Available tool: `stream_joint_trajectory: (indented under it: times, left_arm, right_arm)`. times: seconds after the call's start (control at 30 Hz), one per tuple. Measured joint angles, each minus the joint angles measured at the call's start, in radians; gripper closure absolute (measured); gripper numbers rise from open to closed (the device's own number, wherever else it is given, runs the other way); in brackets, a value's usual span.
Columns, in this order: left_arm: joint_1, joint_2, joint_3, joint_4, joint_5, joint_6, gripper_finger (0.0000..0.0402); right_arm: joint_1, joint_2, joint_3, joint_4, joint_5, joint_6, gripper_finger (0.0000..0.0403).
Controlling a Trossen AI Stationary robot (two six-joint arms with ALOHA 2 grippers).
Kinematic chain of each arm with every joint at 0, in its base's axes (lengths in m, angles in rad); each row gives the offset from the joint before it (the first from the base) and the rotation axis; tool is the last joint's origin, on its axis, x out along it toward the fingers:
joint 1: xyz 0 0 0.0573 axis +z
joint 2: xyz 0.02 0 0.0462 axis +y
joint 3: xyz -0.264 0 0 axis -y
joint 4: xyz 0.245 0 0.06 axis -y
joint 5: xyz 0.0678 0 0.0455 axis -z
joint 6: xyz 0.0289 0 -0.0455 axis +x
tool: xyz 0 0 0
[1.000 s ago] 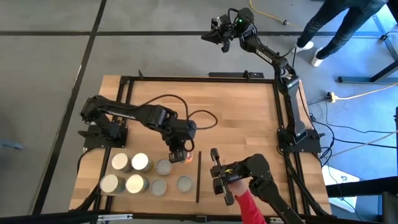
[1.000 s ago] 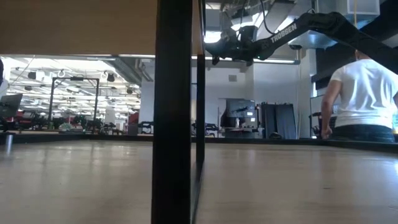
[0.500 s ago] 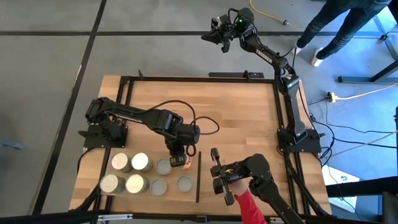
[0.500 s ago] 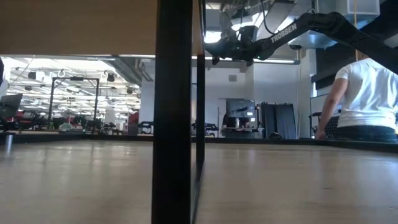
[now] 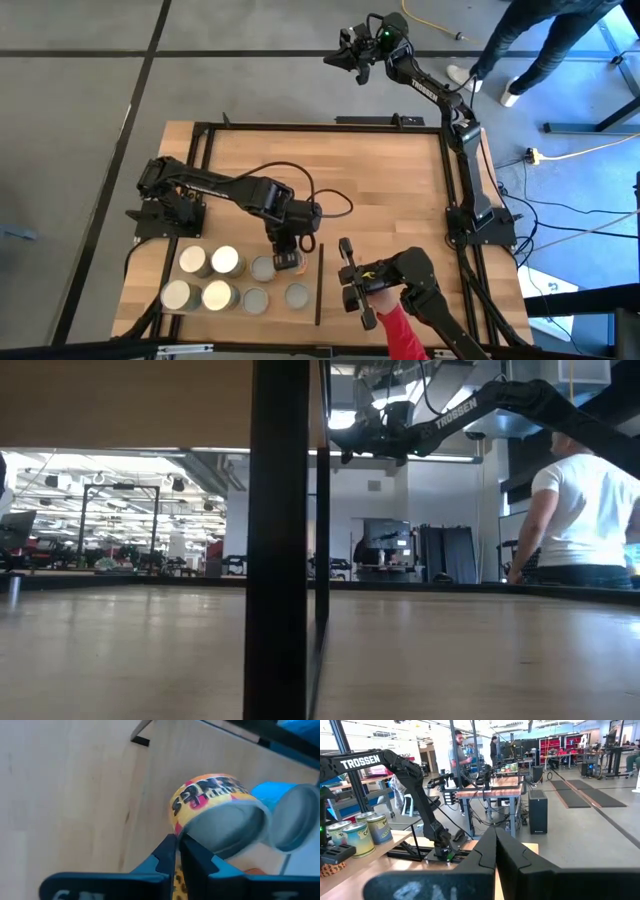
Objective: Pick and place cans onto a shelf
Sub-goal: Put the canned pineapple rings on the shelf, then return to Home Position
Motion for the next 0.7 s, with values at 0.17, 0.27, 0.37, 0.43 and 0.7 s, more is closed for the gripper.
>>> stream_joint_trajectory:
  times: [0.17,0.27,0.37,0.43,0.7]
  left_arm:
    - [0.0,0.0,0.0,0.01,0.034,-0.042,0.0369]
    - [0.004,0.0,0.0,0.01,0.059,-0.045,0.0365]
    - [0.009,0.0,0.0,0.01,0.069,-0.037,0.0366]
    - [0.009,0.0,0.001,0.012,0.059,-0.043,0.0367]
    - [0.012,0.001,0.192,-0.068,-0.156,0.017,0.0368]
  right_arm:
    - [0.0,0.0,0.0,0.0,0.0,0.0,0.0396]
    - [0.0,0.0,0.0,0.0,0.0,0.0,0.0396]
    - [0.0,0.0,0.0,0.0,0.0,0.0,0.0396]
    - [0.0,0.0,0.0,0.001,-0.01,0.0,0.0396]
    - [0.0,-0.002,0.0,0.03,-0.096,0.048,0.0396]
